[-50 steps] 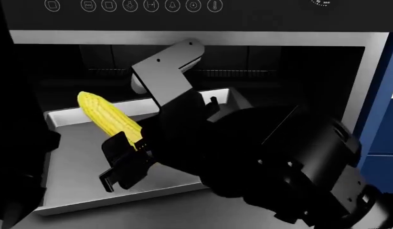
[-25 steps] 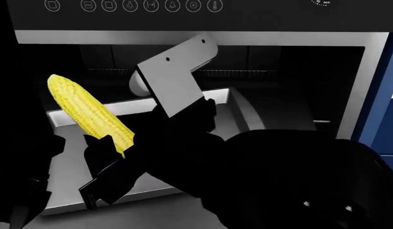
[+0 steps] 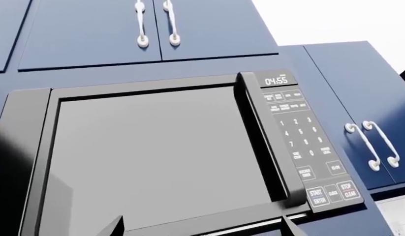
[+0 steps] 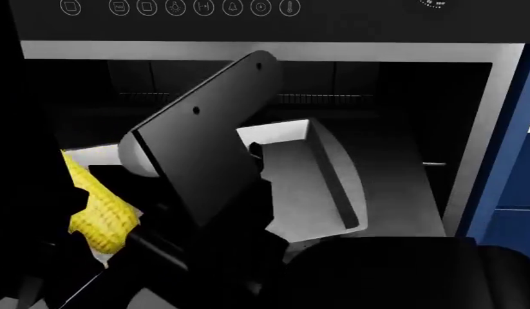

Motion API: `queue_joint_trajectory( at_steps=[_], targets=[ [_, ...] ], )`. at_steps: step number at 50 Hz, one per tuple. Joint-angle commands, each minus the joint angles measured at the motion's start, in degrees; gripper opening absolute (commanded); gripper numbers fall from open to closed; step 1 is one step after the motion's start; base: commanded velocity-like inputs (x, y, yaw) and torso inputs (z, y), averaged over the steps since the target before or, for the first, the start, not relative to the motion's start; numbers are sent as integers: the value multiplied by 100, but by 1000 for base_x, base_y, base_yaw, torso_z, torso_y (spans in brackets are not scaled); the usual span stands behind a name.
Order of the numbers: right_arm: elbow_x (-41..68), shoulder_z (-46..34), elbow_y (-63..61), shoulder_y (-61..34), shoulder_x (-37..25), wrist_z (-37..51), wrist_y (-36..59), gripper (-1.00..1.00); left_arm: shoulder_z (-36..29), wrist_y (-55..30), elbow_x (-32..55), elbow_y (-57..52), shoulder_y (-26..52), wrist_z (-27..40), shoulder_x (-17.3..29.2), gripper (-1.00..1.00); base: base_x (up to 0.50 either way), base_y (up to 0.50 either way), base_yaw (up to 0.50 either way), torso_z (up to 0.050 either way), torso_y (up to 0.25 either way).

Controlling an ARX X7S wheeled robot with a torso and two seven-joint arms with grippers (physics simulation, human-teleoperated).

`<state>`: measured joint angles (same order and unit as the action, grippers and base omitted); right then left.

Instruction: Pick the corn from the top rack in the oven and place it on the plate on the counter.

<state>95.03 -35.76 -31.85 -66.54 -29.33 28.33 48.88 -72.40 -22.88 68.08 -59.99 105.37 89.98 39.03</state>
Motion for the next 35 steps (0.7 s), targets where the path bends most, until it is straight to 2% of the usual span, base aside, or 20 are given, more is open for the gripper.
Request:
queue_joint_trajectory(
  at_steps=[1,20,27,35],
  targets=[
    [494,155,-887,12,39,648,-212,-100,-128,77,-132,0,-66,0,35,100,0,0,0,0,0],
    [264,39,-1450,524,112,875,-366,-100,-237,70,-173,0,-135,0,1,100,0,0,0,0,0],
    [35,132,-1742,432,127,1445,-440,-100,-404,165,-310,0,-196,0,55,100,0,0,0,0,0],
    [-646,238,-1788,253,44,2111,-335,-100,-330,17,-413,0,-447,0,-107,100,0,0,0,0,0]
  ],
)
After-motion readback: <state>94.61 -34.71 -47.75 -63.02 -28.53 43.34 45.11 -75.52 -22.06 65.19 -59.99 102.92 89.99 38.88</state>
